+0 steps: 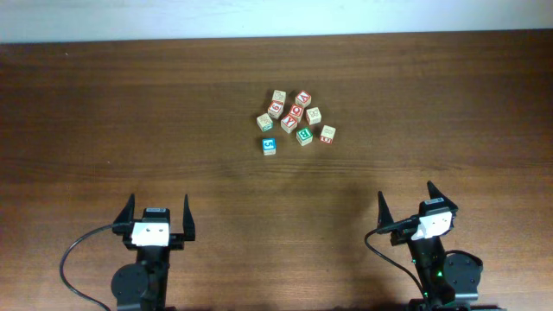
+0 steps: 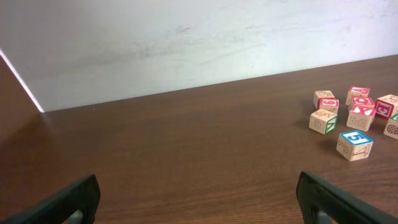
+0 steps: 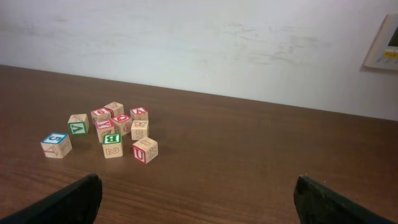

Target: Rotate 3 blocks

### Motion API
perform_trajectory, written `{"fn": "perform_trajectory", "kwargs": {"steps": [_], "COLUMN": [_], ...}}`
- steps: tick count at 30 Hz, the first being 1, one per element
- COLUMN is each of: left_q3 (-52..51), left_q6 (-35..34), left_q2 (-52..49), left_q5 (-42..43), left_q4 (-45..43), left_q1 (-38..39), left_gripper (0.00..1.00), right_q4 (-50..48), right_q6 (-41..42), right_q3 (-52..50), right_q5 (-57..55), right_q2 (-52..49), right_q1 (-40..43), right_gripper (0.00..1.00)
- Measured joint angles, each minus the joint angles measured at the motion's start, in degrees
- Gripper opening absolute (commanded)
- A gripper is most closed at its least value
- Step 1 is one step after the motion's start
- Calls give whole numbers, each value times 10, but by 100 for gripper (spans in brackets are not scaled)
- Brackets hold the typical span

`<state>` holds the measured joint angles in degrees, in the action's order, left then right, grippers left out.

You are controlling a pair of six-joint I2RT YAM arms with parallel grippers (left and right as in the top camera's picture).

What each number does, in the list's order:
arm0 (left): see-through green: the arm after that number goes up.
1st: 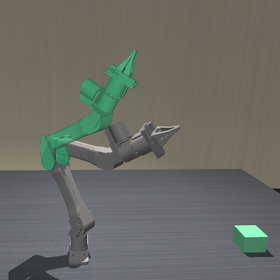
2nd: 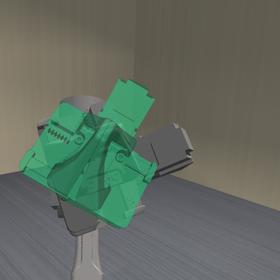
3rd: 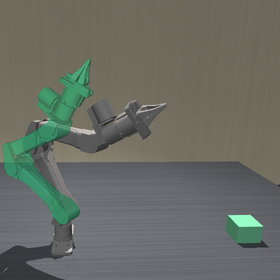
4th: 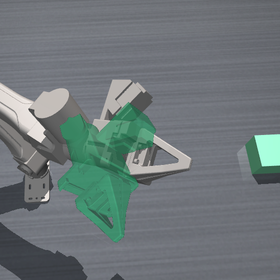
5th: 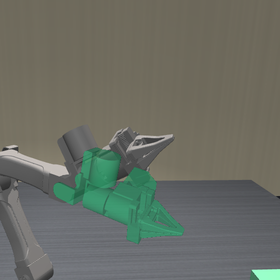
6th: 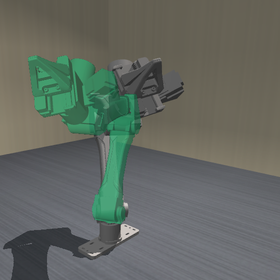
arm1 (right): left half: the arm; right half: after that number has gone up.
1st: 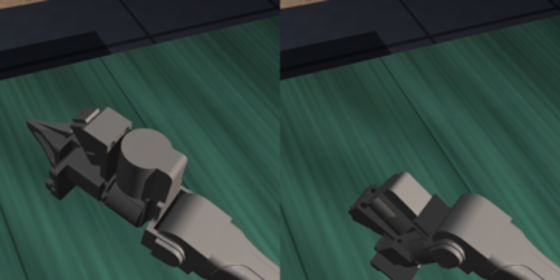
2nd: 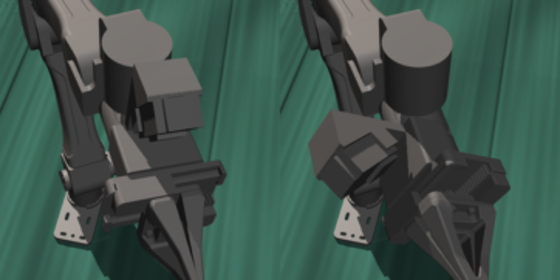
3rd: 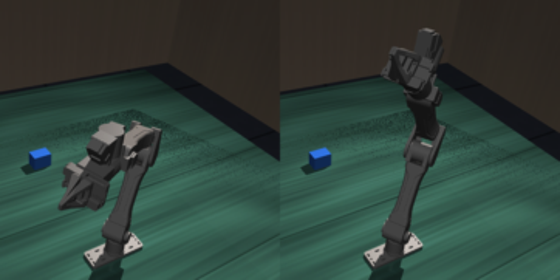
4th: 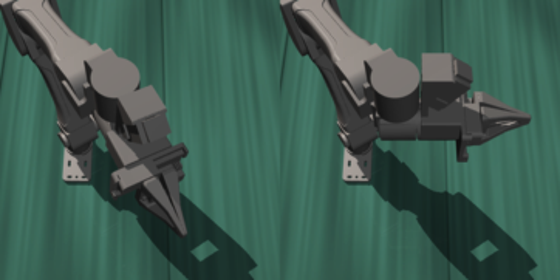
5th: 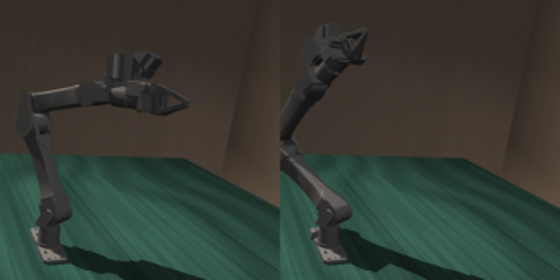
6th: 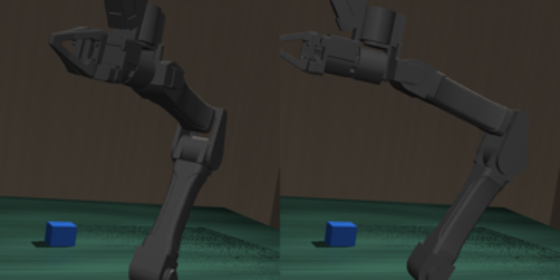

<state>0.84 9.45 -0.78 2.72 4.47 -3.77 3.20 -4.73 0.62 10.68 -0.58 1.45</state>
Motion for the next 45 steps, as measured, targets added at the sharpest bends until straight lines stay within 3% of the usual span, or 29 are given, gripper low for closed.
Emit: {"fn": "perform_trajectory", "kwargs": {"steps": [41, 45], "left_q3": [0, 0], "left_q6": [0, -6], "left_q2": [0, 0], "left_q5": [0, 91], "left_q4": [0, -19], "left_q1": [0, 0], "left_gripper": [99, 99], "right_q4": [0, -4], "right_q6": [0, 0], "right_q3": [0, 0], "right_q5": [0, 20], "right_q2": [0, 0], "right_q1": [0, 0], "right_gripper": [98, 99]}}
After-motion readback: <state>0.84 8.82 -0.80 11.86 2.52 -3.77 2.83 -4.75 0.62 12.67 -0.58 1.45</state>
